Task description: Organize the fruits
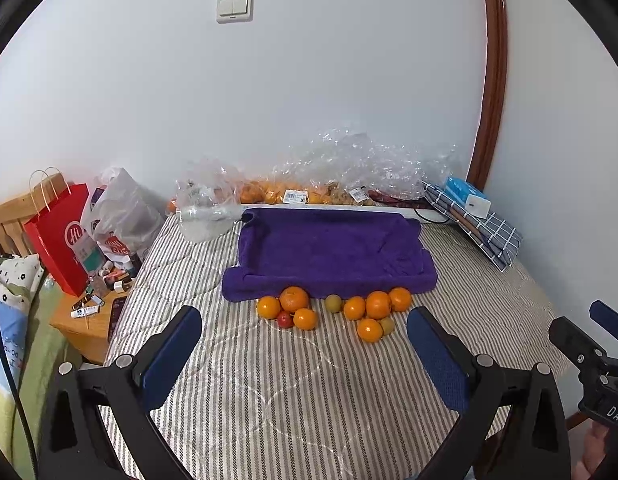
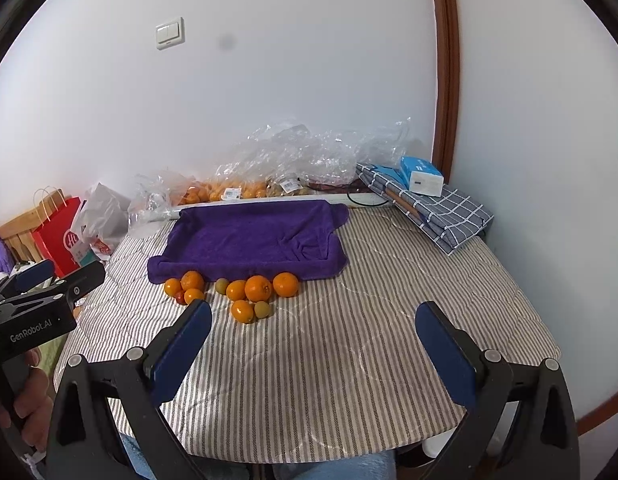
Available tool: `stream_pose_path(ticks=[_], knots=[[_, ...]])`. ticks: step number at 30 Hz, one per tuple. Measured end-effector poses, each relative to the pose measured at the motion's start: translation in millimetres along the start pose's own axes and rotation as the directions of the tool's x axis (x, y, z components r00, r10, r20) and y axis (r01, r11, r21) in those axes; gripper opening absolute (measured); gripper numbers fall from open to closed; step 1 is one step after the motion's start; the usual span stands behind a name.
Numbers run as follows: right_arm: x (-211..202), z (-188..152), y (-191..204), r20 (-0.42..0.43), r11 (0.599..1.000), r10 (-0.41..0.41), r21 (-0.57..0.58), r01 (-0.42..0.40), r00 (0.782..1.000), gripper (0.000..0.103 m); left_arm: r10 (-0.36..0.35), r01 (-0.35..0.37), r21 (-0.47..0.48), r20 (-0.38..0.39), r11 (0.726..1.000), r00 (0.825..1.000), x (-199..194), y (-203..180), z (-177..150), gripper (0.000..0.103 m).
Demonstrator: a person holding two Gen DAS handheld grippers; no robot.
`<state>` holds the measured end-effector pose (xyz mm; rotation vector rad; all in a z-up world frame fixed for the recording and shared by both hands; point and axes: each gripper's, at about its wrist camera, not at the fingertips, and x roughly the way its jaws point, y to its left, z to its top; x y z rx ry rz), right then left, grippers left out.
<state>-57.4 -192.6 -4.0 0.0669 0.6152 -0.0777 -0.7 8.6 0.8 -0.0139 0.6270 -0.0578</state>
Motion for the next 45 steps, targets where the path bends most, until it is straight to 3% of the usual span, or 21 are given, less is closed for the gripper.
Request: stream_pose_path(ticks=[45], knots=[[-6.0, 0.2, 5.3, 0.025, 0.999, 0.042, 0.008, -0.042, 0.999, 0.101, 0.007, -0.006, -0.026, 0.010, 1.000, 1.000, -6.1, 11.8, -8.6, 0.103]])
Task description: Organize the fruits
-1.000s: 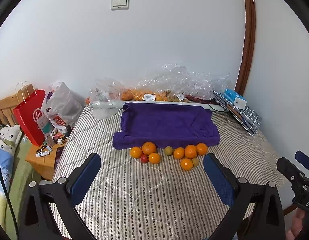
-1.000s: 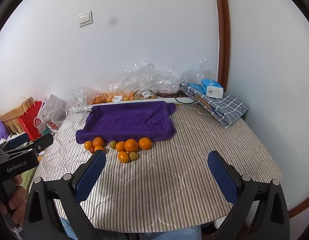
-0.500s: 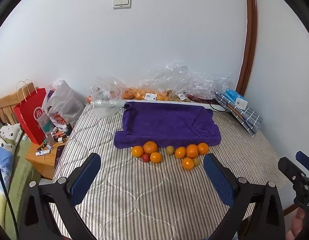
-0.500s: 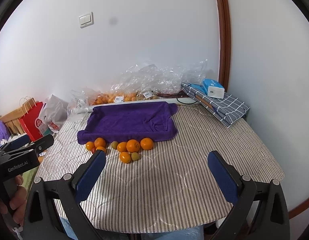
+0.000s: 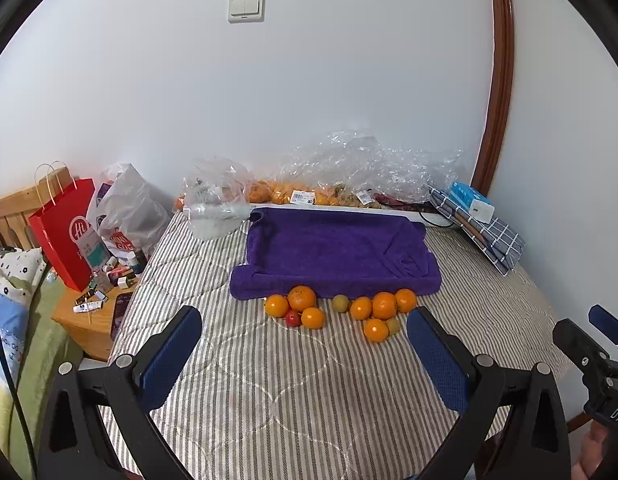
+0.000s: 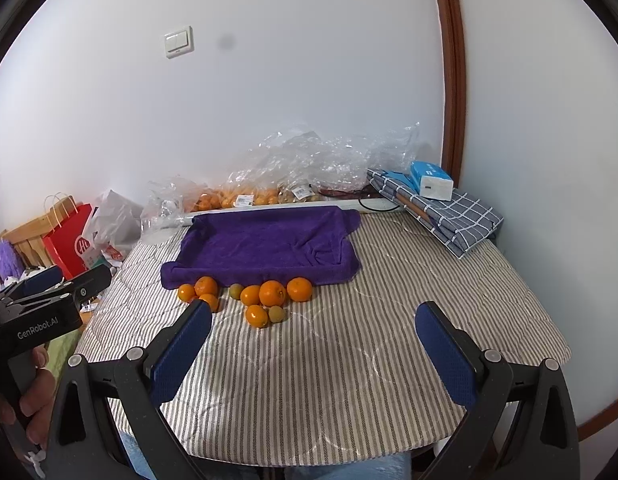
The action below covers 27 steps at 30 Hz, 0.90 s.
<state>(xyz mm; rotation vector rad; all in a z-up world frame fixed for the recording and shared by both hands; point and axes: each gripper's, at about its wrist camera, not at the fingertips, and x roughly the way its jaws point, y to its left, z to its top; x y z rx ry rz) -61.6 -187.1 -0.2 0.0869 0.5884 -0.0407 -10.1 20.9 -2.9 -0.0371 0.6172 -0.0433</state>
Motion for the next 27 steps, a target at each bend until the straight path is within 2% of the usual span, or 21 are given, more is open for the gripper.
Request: stream_pose_path(ticks=[16, 22, 27], knots=[[3.0, 0.6, 1.4, -0.005, 0.999, 0.033, 0.000, -0.033, 0.999, 0.101, 0.002, -0.002, 0.002, 0.002, 1.000, 1.000, -0.3, -1.4, 5.5, 0.103], [16.0, 3.7, 1.4, -0.008, 1.000, 0.031, 0.004, -0.031, 0.999, 0.101, 0.027, -0.027, 0.015, -0.003, 1.000, 1.000, 13.3, 0.3, 6.9, 0.103], [39.4, 6.5, -2.3, -0.037, 0.997, 0.082, -0.011, -0.082, 0.996, 0.101, 0.061, -0.061, 0.002, -0.033, 0.998, 0.998, 37.2, 20.0, -0.8, 0.103]])
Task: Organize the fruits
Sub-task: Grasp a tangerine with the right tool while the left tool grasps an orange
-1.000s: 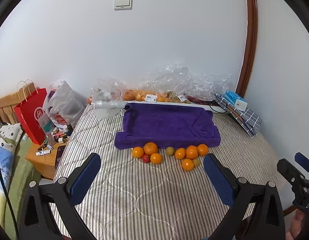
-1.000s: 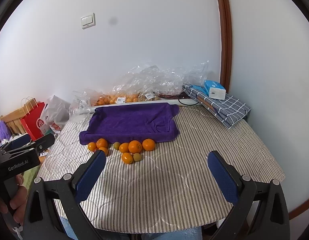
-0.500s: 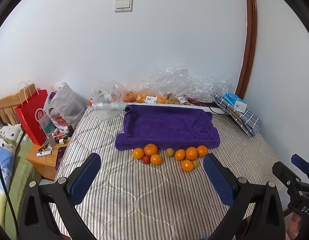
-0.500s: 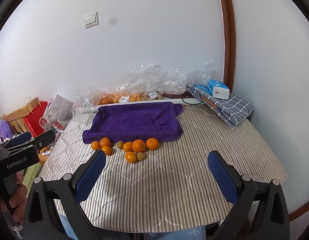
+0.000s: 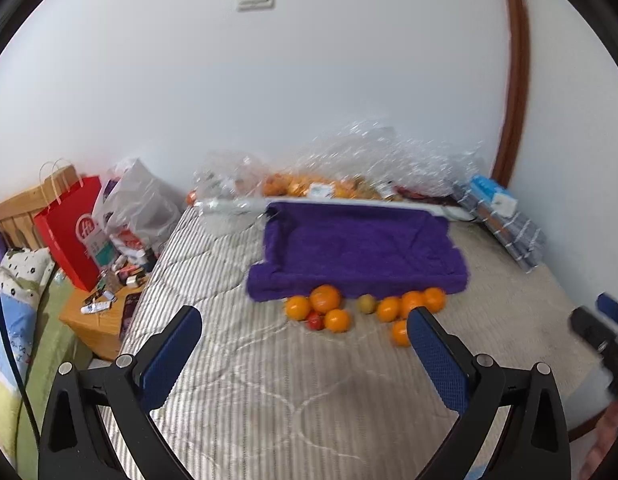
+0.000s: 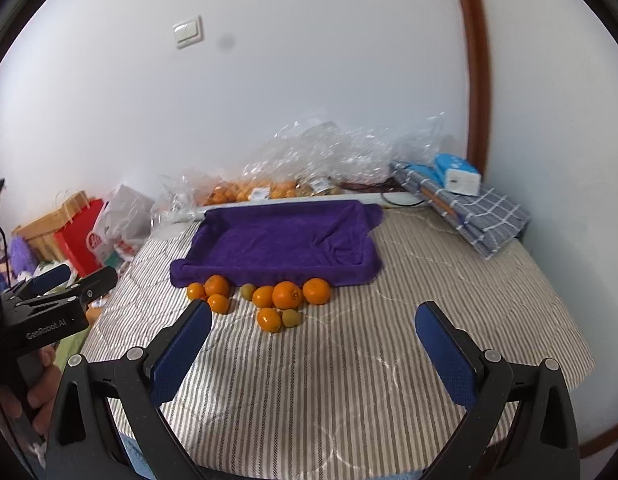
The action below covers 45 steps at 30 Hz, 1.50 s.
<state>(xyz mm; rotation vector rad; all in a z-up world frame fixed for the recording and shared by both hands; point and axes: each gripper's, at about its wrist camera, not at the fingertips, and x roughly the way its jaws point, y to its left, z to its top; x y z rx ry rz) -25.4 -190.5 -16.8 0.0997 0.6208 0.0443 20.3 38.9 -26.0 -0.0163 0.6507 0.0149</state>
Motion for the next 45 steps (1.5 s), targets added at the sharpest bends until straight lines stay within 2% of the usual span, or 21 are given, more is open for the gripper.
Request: stream_pose_path(ticks=[3, 6, 9, 15, 18, 21, 24, 29, 33, 38, 40, 42, 45], knots=[[18.5, 2.2, -9.5, -0.003, 0.999, -0.036, -0.003, 0.036, 0.999, 0.100, 0.024, -0.026, -0.052, -0.041, 0.998, 0.999, 26.6, 25.5, -6.1, 0.103], [46.3, 0.1, -20.3, -0.028, 0.998, -0.061, 0.011, 0.061, 0.998, 0.100, 0.021, -0.029, -0.100, -0.087, 0.995, 0.996, 51.9, 45.6, -11.6, 0.097], [79.0, -7.3, -27.7, -0.087, 0.999, -0.033, 0.038, 0.036, 0.996, 0.099, 0.019, -0.035, -0.129, -0.123, 0.991, 0.992, 75.4, 63.5, -21.0, 0.092], [147.7, -23.1, -31.1, -0.200, 0.998, 0.022, 0.064, -0.009, 0.980, 0.080, 0.009, -0.035, -0.113, -0.226, 0.993, 0.974, 125.0, 79.5, -42.1, 0.090], [175.2, -27.6, -31.9, -0.217, 0.999, 0.019, 0.054, -0.008, 0.976, 0.067, -0.008, -0.025, -0.124, -0.254, 0.992, 0.967, 144.9, 84.0, -49.0, 0.087], [198.8, -27.2, -30.9, -0.239, 0.999, 0.015, 0.031, -0.008, 0.971, 0.061, -0.028, -0.008, -0.138, -0.256, 0.990, 0.966, 156.3, 87.4, -50.0, 0.087], [214.7, -25.7, -27.1, -0.252, 0.999, 0.047, 0.021, -0.043, 0.966, 0.061, -0.065, 0.028, -0.152, -0.241, 0.988, 0.968, 166.1, 89.4, -48.6, 0.087], [244.2, -29.1, -16.8, -0.293, 0.998, -0.017, -0.059, 0.000, 0.956, 0.061, -0.071, 0.034, -0.150, -0.243, 0.988, 0.968, 179.1, 89.3, -50.5, 0.088], [252.7, -29.0, -13.3, -0.287, 0.996, -0.038, -0.093, 0.012, 0.957, 0.061, -0.061, 0.033, -0.125, -0.226, 0.992, 0.972, 184.5, 86.2, -50.1, 0.088], [265.1, -22.1, -6.4, -0.280, 0.993, -0.047, -0.120, 0.014, 0.959, 0.061, -0.093, 0.069, -0.113, -0.224, 0.991, 0.970, 188.0, 80.1, -47.0, 0.088], [267.9, -20.0, -7.4, -0.276, 0.993, -0.037, -0.114, 0.006, 0.960, 0.056, -0.093, 0.071, -0.105, -0.222, 0.992, 0.971, 188.0, 78.6, -47.0, 0.088], [265.2, -20.9, -6.9, -0.268, 0.993, -0.025, -0.119, -0.007, 0.963, 0.040, -0.110, 0.089, -0.105, -0.218, 0.991, 0.970, 186.5, 78.2, -47.5, 0.087], [260.4, -23.6, -6.2, -0.260, 0.990, -0.027, -0.142, -0.011, 0.965, 0.040, -0.133, 0.109, -0.117, -0.225, 0.987, 0.965, 180.9, 75.6, -45.0, 0.086]])
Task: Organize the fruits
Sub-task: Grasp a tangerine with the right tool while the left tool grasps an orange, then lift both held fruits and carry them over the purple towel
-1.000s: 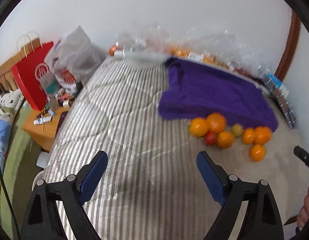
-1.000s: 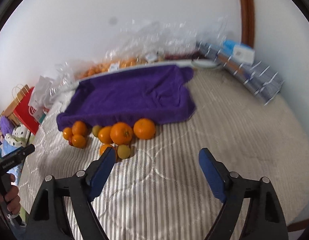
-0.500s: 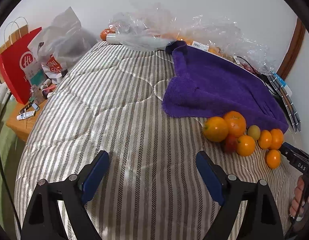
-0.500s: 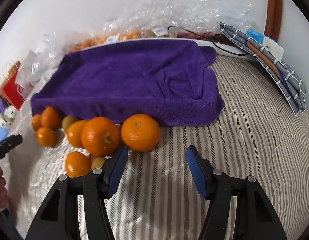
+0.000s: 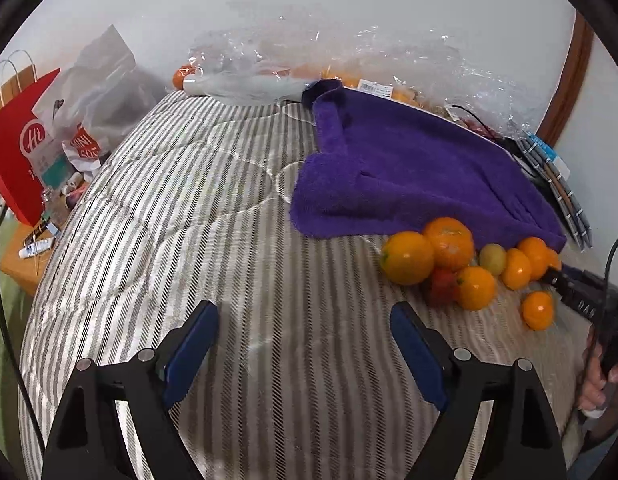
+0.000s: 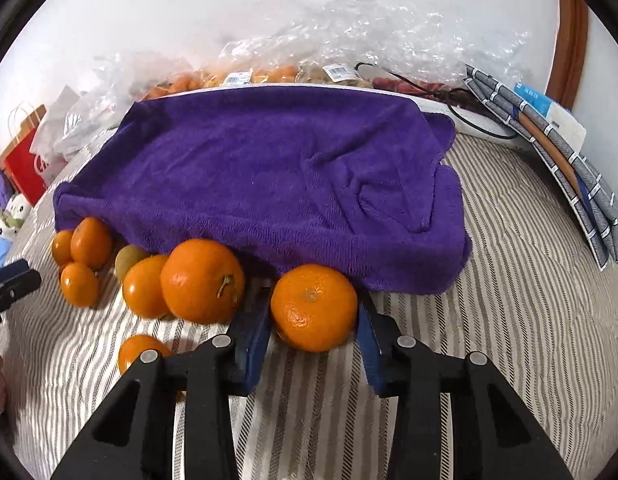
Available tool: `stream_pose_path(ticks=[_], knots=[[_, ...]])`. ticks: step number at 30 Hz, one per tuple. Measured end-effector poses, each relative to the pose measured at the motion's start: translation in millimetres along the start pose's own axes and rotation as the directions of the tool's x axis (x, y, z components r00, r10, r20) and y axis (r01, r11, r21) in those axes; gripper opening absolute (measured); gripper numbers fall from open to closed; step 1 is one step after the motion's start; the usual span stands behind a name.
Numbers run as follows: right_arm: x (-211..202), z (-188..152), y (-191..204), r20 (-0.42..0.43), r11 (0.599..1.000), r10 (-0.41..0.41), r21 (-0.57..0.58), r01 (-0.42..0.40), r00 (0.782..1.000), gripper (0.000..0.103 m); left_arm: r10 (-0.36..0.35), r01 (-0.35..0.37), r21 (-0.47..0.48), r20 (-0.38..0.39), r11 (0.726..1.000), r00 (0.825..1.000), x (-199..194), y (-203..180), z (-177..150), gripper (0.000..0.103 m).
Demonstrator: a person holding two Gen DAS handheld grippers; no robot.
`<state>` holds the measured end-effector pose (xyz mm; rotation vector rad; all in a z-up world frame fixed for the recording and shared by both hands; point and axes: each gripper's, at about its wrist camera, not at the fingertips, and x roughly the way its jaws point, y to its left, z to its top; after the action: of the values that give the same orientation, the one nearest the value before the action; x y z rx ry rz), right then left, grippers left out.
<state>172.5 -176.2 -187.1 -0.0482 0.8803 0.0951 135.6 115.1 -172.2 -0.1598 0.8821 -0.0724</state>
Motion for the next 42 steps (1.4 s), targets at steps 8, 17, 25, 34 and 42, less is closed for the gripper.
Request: stream_pose_path(ticks=[8, 17, 25, 34, 42], knots=[[-21.9, -20.8, -22.1, 0.023, 0.998, -0.051, 0.031, 0.050, 0.998, 0.040, -0.059, 0.058, 0.058, 0.015, 0.997, 0.998, -1.6, -33.6, 21.2, 0.077], [-29.2, -25.3, -32.7, 0.046, 0.997, -0.001, 0.079, -0.002, 0.999, 0.040, -0.176, 0.175, -0.054, -0.015, 0.983, 0.984, 18.3, -27.7, 27.0, 0.065], [-25.4, -22.3, -37.0, 0.047, 0.994, 0.045, 0.097, -0.049, 0.998, 0.040, -0.272, 0.269, -0.094, -0.029, 0.959, 0.962, 26.1, -23.5, 29.3, 0.034], [-25.2, -22.6, -37.4, 0.048, 0.993, 0.044, 0.103, -0.049, 0.998, 0.040, -0.283, 0.281, -0.138, 0.006, 0.950, 0.959, 15.1, -1.0, 23.1, 0.033], [-23.2, -22.0, -34.7, 0.033, 0.995, 0.019, 0.096, -0.022, 0.999, 0.040, -0.256, 0.254, -0.121, 0.000, 0.960, 0.967, 16.3, -3.3, 18.9, 0.045]])
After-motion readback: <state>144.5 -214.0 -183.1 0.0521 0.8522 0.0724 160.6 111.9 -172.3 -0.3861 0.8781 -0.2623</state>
